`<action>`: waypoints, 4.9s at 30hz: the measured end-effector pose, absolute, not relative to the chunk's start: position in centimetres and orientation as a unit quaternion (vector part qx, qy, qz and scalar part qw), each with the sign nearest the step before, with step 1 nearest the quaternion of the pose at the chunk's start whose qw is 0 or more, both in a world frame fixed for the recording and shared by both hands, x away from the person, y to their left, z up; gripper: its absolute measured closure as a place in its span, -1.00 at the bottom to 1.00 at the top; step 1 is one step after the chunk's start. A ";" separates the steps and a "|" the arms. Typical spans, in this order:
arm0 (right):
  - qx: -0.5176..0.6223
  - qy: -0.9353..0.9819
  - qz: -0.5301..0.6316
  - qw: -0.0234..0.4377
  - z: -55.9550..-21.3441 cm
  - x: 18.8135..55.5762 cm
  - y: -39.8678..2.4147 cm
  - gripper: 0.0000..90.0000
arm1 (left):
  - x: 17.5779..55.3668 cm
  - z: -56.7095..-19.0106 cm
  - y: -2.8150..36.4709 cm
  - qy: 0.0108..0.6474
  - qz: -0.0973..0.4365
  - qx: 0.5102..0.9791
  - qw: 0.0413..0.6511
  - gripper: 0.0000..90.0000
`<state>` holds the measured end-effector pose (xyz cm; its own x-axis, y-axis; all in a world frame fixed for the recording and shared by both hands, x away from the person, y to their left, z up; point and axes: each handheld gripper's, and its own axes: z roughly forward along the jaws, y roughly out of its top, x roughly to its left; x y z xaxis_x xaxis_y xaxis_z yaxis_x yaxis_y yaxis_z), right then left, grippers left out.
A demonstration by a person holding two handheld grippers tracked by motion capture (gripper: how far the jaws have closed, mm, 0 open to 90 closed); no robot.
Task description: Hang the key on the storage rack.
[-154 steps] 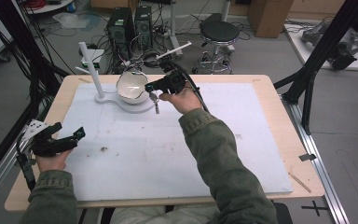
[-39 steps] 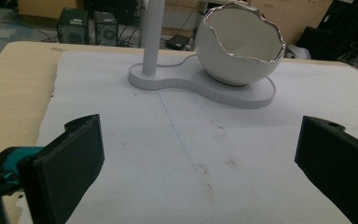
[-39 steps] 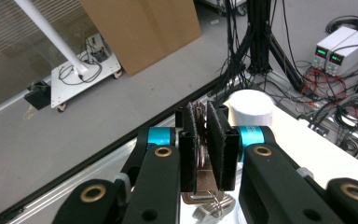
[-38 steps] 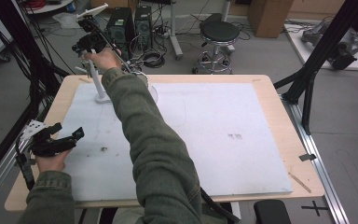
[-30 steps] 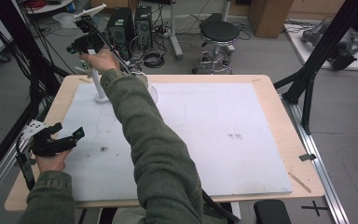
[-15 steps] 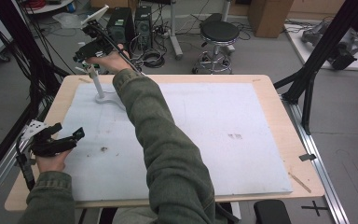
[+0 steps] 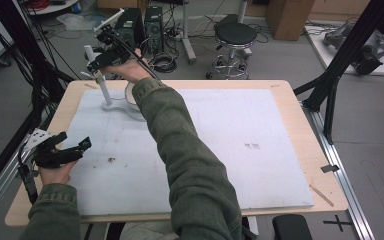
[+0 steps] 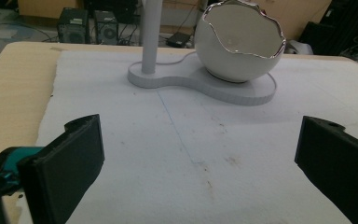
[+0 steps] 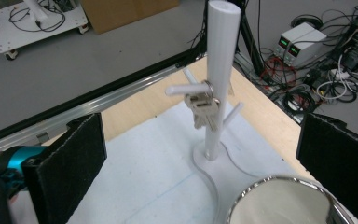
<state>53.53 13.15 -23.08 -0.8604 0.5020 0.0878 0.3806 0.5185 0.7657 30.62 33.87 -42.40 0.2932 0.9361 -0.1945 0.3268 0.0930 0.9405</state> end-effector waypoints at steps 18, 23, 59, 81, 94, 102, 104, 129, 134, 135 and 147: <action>0.267 0.862 0.425 0.071 -24.1 52.6 8.6 -0.99 | 30.5 -42.3 33.8 0.520 0.291 0.610 0.522 -0.96; 0.273 0.863 0.419 0.073 -24.9 52.4 7.2 -0.99 | 30.5 -42.3 33.8 0.520 0.291 0.610 0.523 -0.96; 0.303 0.862 0.397 0.087 -26.9 49.7 -1.7 -0.99 | 30.6 -42.4 33.7 0.519 0.291 0.611 0.522 -0.96; 0.343 0.853 0.384 0.085 -29.9 48.5 -8.3 -0.99 | 30.6 -42.4 33.6 0.519 0.290 0.614 0.519 -0.96; 0.357 0.848 0.379 0.096 -31.0 46.2 -12.2 -0.99 | 30.5 -42.3 33.6 0.518 0.291 0.616 0.518 -0.96; 0.376 0.837 0.382 0.111 -31.0 44.8 -15.8 -0.99 | 30.6 -42.4 33.5 0.518 0.291 0.616 0.517 -0.96; 0.382 0.834 0.382 0.112 -31.2 44.6 -16.6 -0.99 | 30.6 -42.4 33.5 0.518 0.290 0.618 0.516 -0.96; 0.452 0.795 0.386 0.118 -34.5 41.2 -25.3 -0.99 | 30.5 -42.4 33.3 0.515 0.285 0.622 0.517 -0.96; 0.460 0.791 0.383 0.126 -35.1 40.5 -26.4 -0.99 | 30.6 -42.4 33.3 0.515 0.285 0.622 0.516 -0.96; 0.461 0.790 0.383 0.128 -35.2 40.3 -26.5 -0.99 | 30.6 -42.4 33.3 0.515 0.284 0.622 0.517 -0.96; 0.464 0.787 0.379 0.147 -36.8 38.2 -27.9 -0.99 | 30.5 -42.4 33.1 0.510 0.278 0.627 0.518 -0.96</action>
